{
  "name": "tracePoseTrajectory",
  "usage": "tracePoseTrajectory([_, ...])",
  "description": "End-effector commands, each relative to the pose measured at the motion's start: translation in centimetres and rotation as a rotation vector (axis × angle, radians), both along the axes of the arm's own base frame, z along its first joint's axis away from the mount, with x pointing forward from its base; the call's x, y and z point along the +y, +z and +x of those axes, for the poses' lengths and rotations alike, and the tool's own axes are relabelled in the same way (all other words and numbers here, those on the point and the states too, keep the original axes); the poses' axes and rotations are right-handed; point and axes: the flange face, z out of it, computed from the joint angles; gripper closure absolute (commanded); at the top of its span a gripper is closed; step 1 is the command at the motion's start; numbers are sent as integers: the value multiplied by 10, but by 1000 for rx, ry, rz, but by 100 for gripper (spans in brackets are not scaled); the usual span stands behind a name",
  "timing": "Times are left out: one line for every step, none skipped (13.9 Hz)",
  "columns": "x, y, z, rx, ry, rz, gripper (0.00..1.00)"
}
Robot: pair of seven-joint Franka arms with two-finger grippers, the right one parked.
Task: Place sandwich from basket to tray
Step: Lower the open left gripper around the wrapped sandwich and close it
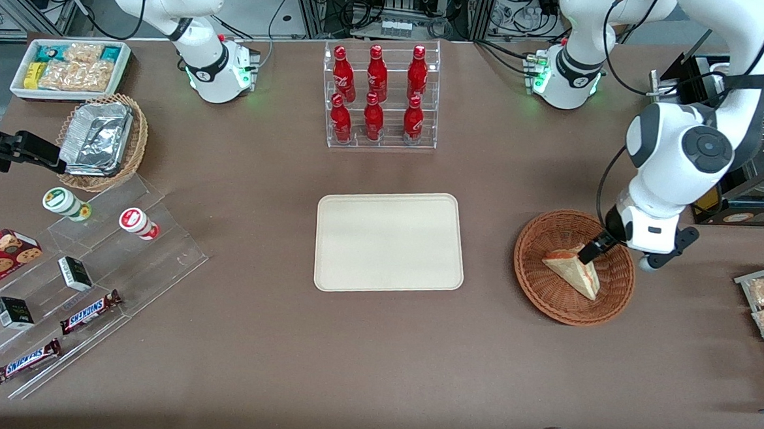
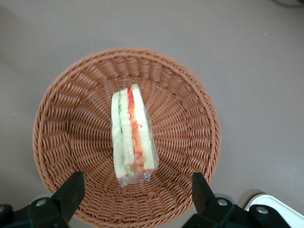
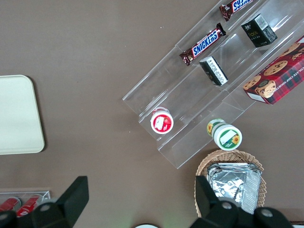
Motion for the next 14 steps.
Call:
tracePoseTrajectory([0,-17,-7,4,29,7,0])
tracePoseTrajectory([1,-21,-8,3,54,3,0])
tracePoseTrajectory([1,-31,-7,15,74,1,0])
tracePoseTrajectory([0,-37,-6,14,86,-2,0])
tracePoseTrajectory([0,-44,-4,7,111,-9,0])
tracePoseTrajectory([0,-49,-3,6,125,-12,0])
tracePoseTrajectory([0,-51,-2,9,125,-12,0])
tracePoseTrajectory([0,-56,-2,12,125,-12,0])
tracePoseTrajectory([0,-59,-1,6,125,-14,0])
tracePoseTrajectory([0,-65,-1,11,127,-14,0])
tracePoseTrajectory([0,-69,0,13,127,-15,0])
tracePoseTrajectory([0,-74,0,16,127,-16,0])
tracePoseTrajectory([2,-77,0,20,130,-15,0])
tracePoseTrajectory([3,-82,1,19,133,-16,0])
